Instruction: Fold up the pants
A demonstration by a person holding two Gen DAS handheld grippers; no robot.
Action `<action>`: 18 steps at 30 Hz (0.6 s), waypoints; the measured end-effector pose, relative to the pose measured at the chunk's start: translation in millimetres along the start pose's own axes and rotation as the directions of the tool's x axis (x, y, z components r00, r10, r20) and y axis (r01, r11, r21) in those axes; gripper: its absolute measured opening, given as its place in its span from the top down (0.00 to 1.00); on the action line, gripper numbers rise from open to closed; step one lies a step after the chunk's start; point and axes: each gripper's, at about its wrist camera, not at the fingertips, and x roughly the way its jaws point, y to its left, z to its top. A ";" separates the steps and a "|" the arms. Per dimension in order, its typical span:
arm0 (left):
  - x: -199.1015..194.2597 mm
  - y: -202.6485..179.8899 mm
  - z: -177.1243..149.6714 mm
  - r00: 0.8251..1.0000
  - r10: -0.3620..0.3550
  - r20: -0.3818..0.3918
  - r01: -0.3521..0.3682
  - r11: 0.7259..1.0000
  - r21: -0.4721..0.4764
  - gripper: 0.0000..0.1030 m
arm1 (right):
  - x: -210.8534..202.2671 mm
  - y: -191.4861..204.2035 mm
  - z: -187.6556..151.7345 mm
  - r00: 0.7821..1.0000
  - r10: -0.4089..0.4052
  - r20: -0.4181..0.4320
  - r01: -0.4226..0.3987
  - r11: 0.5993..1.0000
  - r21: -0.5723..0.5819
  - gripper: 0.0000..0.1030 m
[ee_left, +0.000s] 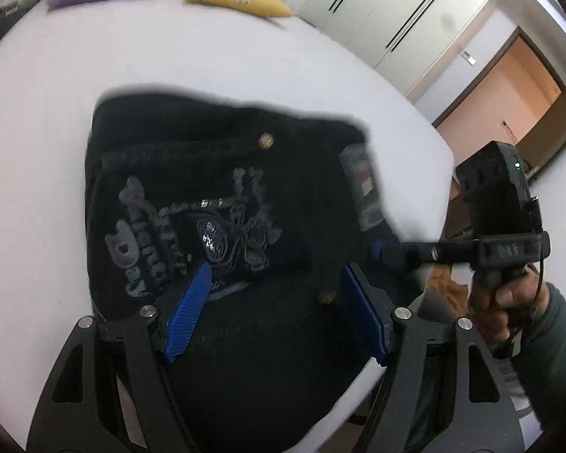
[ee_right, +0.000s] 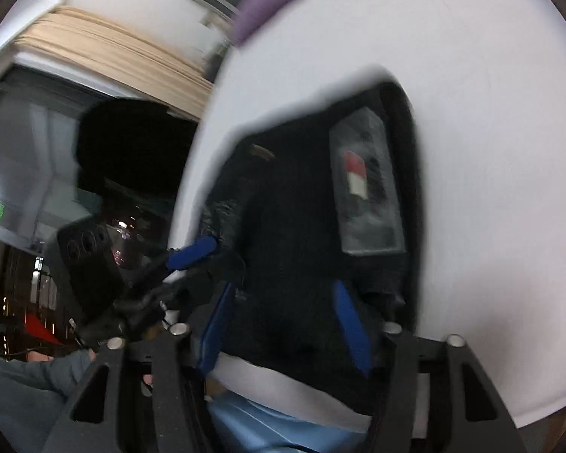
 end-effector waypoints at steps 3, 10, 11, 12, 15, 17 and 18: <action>-10.1 -3.5 3.3 1.000 -0.009 0.015 0.009 1.000 0.024 0.33 | -9.6 -14.1 -4.5 1.000 0.020 0.020 -0.022 0.998 0.065 1.00; -26.4 35.2 78.3 0.991 -0.059 0.124 0.060 0.998 -0.004 0.33 | -25.1 21.6 16.1 0.992 0.084 0.090 -0.081 0.996 -0.036 0.92; -12.7 48.8 90.0 0.992 -0.083 0.094 0.088 0.995 -0.043 0.33 | -20.6 21.3 20.7 0.992 0.088 0.089 -0.084 0.996 -0.039 0.91; 4.9 53.7 95.7 0.992 -0.105 0.066 0.110 0.990 -0.083 0.33 | -11.6 19.3 25.1 0.994 0.082 0.077 -0.079 0.996 -0.032 0.86; 41.8 86.3 98.0 0.984 -0.177 0.022 0.178 0.965 -0.193 0.37 | 21.2 -6.6 27.3 1.000 -0.019 0.001 0.019 0.999 0.028 0.90; 39.1 85.2 99.4 0.984 -0.174 0.033 0.177 0.967 -0.184 0.37 | 18.9 -19.6 25.8 1.000 0.011 0.020 -0.012 0.996 0.083 1.00; 33.9 81.7 98.8 0.986 -0.163 0.040 0.167 0.971 -0.168 0.38 | 14.9 -18.1 24.1 0.999 0.024 0.029 -0.026 0.996 0.089 0.98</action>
